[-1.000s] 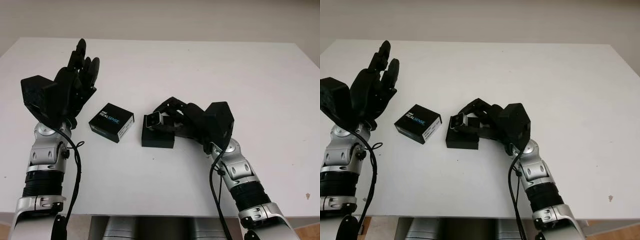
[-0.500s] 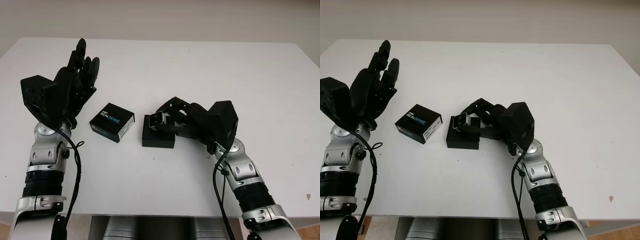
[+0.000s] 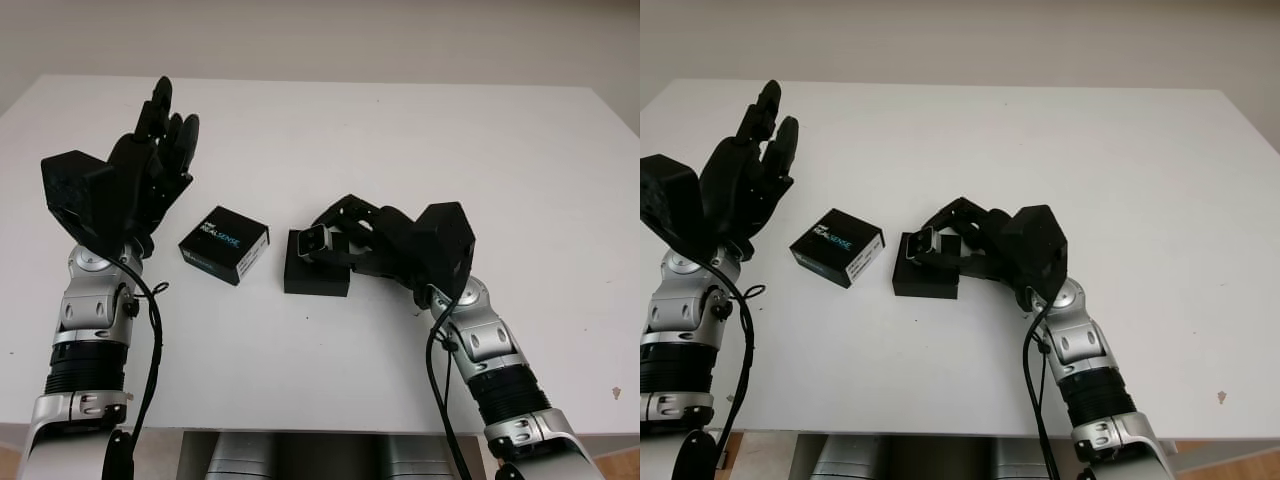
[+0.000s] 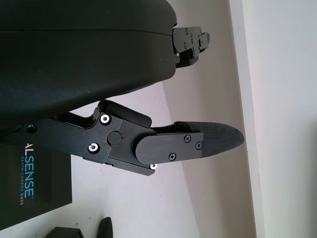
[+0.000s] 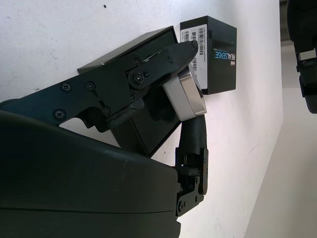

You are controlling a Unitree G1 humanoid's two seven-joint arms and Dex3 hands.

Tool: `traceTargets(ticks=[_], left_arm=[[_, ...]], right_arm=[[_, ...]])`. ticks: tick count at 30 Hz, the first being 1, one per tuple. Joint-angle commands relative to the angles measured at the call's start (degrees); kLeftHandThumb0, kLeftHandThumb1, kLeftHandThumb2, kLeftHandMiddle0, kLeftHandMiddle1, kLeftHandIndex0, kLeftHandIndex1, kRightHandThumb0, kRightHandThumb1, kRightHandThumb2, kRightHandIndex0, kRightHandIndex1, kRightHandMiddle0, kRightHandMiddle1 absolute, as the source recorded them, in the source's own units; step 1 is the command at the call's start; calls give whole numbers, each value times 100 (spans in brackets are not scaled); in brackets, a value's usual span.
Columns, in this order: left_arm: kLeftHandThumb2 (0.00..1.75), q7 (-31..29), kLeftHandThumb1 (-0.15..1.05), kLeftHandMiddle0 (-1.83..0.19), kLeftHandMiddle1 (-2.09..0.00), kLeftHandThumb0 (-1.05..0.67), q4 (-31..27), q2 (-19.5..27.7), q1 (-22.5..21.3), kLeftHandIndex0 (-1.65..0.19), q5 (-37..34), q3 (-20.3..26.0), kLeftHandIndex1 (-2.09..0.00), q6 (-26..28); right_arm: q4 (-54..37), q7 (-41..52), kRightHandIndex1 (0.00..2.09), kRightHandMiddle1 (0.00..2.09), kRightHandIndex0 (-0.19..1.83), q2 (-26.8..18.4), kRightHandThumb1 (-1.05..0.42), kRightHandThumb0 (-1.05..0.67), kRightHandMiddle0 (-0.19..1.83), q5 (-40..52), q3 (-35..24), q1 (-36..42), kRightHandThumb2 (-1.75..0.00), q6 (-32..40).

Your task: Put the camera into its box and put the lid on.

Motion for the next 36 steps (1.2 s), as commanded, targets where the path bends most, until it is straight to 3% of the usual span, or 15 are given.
traceTargets(ticks=[1,24,36], left_arm=[[45,9,105,10,-6,-69,-56,6,30,11,-14,26,-6,-42],[46,24,105,13,-5,-70,-100,-6,67,13,-22,-5,-5,-2],[46,83,105,12,-6,-69,-253,-27,150,13,-51,5,-5,98]], right_arm=[[129,20,6,171,15,-6,-92,-45,28,-38,49,36,-5,-51],[292,-15,6,174,16,2,-92,-47,26,-267,199,71,-5,-185],[459,-108,5,174,16,32,-93,-46,27,-577,408,58,-6,-664]])
